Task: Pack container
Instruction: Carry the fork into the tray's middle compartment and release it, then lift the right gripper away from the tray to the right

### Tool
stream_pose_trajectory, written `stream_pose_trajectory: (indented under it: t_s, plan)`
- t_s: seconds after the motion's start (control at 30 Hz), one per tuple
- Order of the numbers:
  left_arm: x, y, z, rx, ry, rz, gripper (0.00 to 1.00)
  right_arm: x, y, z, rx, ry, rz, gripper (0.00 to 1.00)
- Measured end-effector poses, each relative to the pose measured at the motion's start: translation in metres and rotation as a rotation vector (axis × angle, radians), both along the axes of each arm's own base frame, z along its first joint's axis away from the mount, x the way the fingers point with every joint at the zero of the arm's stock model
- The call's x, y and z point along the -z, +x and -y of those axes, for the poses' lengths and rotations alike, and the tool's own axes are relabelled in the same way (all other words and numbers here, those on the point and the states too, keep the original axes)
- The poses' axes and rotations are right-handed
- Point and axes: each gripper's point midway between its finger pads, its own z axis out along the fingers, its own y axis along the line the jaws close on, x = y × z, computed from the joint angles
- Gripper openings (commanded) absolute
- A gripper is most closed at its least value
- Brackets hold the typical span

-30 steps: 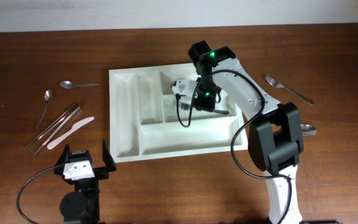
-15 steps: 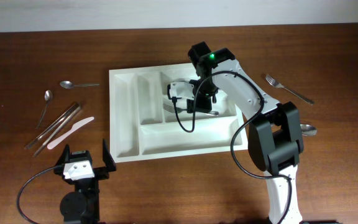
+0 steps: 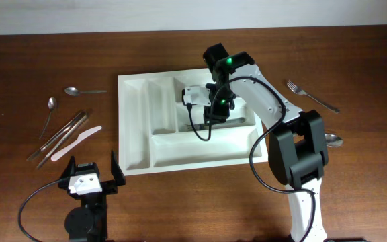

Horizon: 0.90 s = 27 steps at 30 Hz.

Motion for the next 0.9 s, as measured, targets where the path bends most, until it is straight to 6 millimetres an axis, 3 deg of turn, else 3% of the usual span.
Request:
stream_pose_trajectory:
  t_s: [0.1,0.2,0.23,0.33,0.5,0.53,0.7,0.83,0.9]
  plan:
    - [0.0,0.0,0.0,0.0,0.0,0.0,0.99,-0.001,0.011,0.004,0.082,0.003,0.015,0.93]
    - [0.0,0.0,0.0,0.0,0.0,0.0,0.99,-0.006,0.022,0.013,0.207,-0.006,0.01,0.79]
    - [0.0,0.0,0.0,0.0,0.0,0.0,0.99,-0.012,0.029,0.017,0.259,-0.008,0.016,0.79]
    - [0.0,0.0,0.0,0.0,0.0,0.0,0.99,-0.037,0.052,0.026,0.415,0.008,0.053,0.88]
    - [0.0,0.0,0.0,0.0,0.0,0.0,0.99,-0.091,0.084,0.054,0.699,0.035,0.116,0.94]
    - [0.0,0.0,0.0,0.0,0.0,0.0,0.99,-0.1,0.091,0.064,0.77,0.039,0.13,1.0]
    - [0.0,0.0,0.0,0.0,0.0,0.0,0.99,-0.116,0.113,0.13,1.114,0.053,0.136,0.99]
    - [0.0,0.0,0.0,0.0,0.0,0.0,0.99,-0.113,0.11,0.188,1.338,0.092,0.021,0.99]
    - [0.0,0.0,0.0,0.0,0.0,0.0,0.99,-0.113,0.108,0.208,1.404,0.14,-0.043,0.99]
